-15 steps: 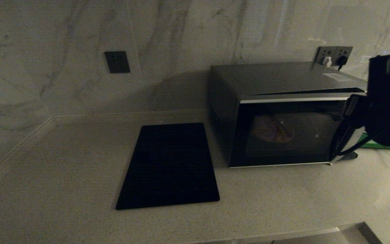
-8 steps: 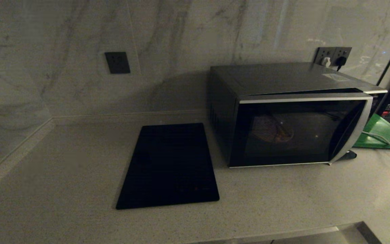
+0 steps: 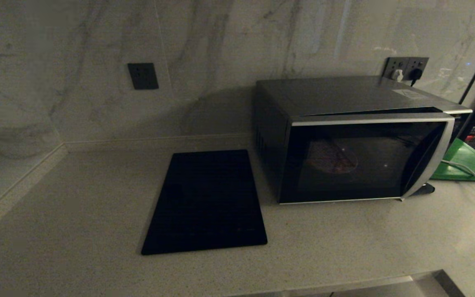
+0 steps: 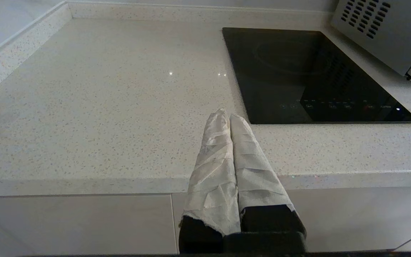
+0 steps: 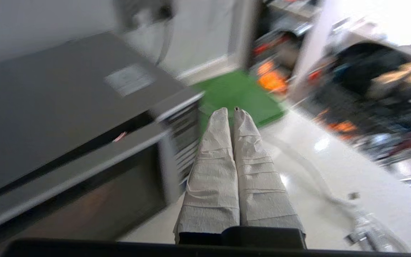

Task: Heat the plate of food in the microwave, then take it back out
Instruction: Open the microwave oven

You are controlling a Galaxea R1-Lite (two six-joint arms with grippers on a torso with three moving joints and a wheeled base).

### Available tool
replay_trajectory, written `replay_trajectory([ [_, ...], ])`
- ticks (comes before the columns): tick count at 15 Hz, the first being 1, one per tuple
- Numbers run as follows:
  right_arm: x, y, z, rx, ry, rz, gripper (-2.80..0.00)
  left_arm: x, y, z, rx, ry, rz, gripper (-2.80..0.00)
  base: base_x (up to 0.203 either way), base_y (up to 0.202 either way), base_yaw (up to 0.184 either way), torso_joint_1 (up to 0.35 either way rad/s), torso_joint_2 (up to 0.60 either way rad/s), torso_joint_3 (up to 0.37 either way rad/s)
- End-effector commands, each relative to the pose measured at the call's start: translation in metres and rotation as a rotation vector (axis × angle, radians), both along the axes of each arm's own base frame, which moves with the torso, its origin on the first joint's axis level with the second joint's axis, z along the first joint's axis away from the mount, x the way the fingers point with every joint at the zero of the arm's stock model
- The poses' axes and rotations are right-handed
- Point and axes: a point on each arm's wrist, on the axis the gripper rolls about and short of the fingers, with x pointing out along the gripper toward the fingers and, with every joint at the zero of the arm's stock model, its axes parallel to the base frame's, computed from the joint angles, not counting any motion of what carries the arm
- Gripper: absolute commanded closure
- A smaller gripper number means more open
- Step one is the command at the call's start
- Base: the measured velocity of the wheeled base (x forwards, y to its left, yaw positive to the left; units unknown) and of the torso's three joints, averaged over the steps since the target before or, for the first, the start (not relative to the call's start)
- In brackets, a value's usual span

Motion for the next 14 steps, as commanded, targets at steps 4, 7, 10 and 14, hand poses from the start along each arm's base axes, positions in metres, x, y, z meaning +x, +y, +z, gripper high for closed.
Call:
replay_trajectory([
  [4,0.030,-0.011,-0.020,0.241,0.258,0.336,0.00,0.000,0.000,0.000,-0.001,0.001,0.001,0.00,0.000,0.000,0.000,0.000,0.00,0.000],
  [7,0.048,-0.010,-0.016,0.389,0.244,0.450,0.00,0.000,0.000,0.000,-0.001,0.001,0.001,0.00,0.000,0.000,0.000,0.000,0.00,0.000],
  [10,0.071,-0.012,-0.023,0.462,0.236,0.507,0.00,0.000,0.000,0.000,-0.001,0.001,0.001,0.00,0.000,0.000,0.000,0.000,0.00,0.000],
  [14,0.119,-0.021,-0.037,0.433,0.176,0.401,0.00,0.000,0.000,0.000,-0.001,0.001,0.001,0.00,0.000,0.000,0.000,0.000,0.00,0.000],
])
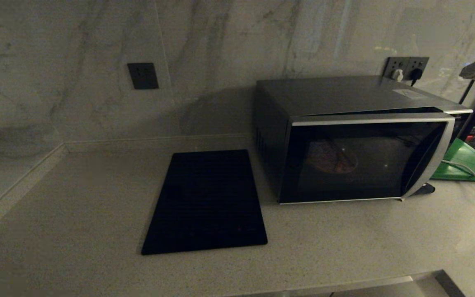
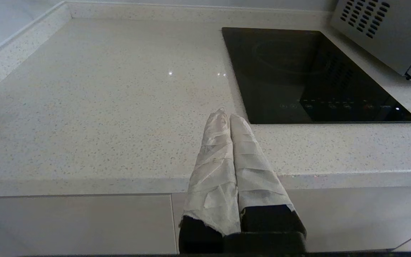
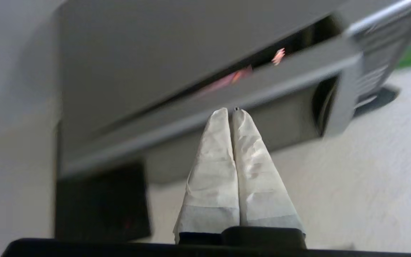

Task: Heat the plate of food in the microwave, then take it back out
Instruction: Open the microwave oven

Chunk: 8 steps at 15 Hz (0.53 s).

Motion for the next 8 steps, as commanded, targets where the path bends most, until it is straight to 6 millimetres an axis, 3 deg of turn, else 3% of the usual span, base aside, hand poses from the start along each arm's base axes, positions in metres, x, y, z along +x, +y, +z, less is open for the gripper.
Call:
replay_trajectory([
  [1,0.041,-0.007,-0.019,-0.035,0.010,-0.075,0.00,0.000,0.000,0.000,0.000,0.001,0.001,0.00,0.000,0.000,0.000,0.000,0.00,0.000],
  [3,0.061,-0.017,-0.030,-0.097,0.017,-0.147,0.00,0.000,0.000,0.000,0.000,0.001,0.001,0.00,0.000,0.000,0.000,0.000,0.00,0.000],
  [8,0.084,-0.025,-0.041,-0.177,0.011,-0.188,0.00,0.000,0.000,0.000,0.000,0.001,0.001,0.00,0.000,0.000,0.000,0.000,0.00,0.000],
])
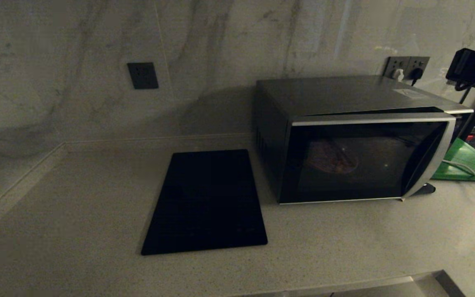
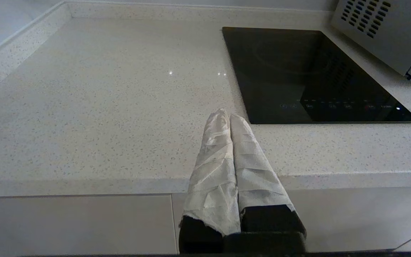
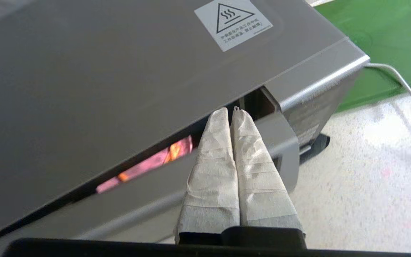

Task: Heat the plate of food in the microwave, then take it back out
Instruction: Open the microwave oven

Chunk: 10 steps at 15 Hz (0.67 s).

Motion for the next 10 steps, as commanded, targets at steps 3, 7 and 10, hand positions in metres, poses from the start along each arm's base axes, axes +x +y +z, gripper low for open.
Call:
replay_trajectory([
  [3,0.023,-0.004,-0.020,-0.005,0.046,-0.031,0.00,0.000,0.000,0.000,-0.001,0.001,0.001,0.00,0.000,0.000,0.000,0.000,0.00,0.000],
  [7,0.037,-0.005,-0.036,0.017,0.088,-0.032,0.00,0.000,0.000,0.000,-0.001,0.001,0.001,0.00,0.000,0.000,0.000,0.000,0.00,0.000],
  [10,0.038,-0.006,-0.040,0.030,0.101,-0.039,0.00,0.000,0.000,0.000,-0.001,0.001,0.001,0.00,0.000,0.000,0.000,0.000,0.00,0.000],
])
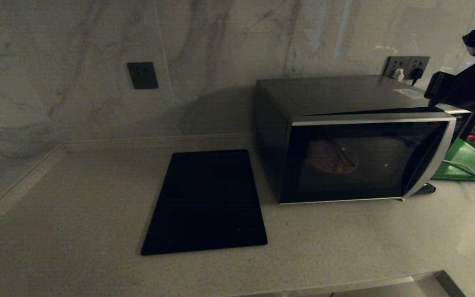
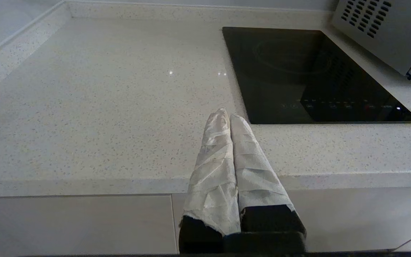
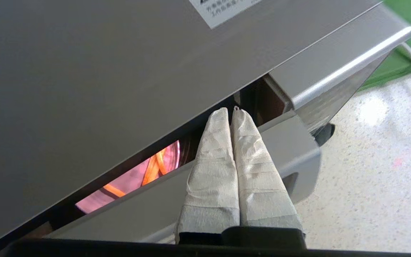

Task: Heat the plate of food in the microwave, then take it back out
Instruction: Open the microwave oven

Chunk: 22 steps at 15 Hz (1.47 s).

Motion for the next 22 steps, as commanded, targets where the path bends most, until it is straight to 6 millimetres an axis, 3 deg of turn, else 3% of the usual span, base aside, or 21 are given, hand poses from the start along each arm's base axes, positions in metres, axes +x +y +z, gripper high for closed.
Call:
replay_trajectory([
  [1,0.001,0.000,-0.005,0.007,0.025,-0.003,0.00,0.000,0.000,0.000,-0.001,0.001,0.001,0.00,0.000,0.000,0.000,0.000,0.00,0.000],
  [8,-0.010,0.000,-0.009,0.081,0.103,-0.047,0.00,0.000,0.000,0.000,-0.001,0.001,0.001,0.00,0.000,0.000,0.000,0.000,0.00,0.000],
  [13,-0.031,-0.001,-0.002,0.100,0.131,-0.066,0.00,0.000,0.000,0.000,-0.001,0.001,0.001,0.00,0.000,0.000,0.000,0.000,0.00,0.000],
  [22,-0.095,0.011,0.010,0.185,0.249,-0.022,0.00,0.000,0.000,0.000,-0.001,0.001,0.001,0.00,0.000,0.000,0.000,0.000,0.00,0.000],
])
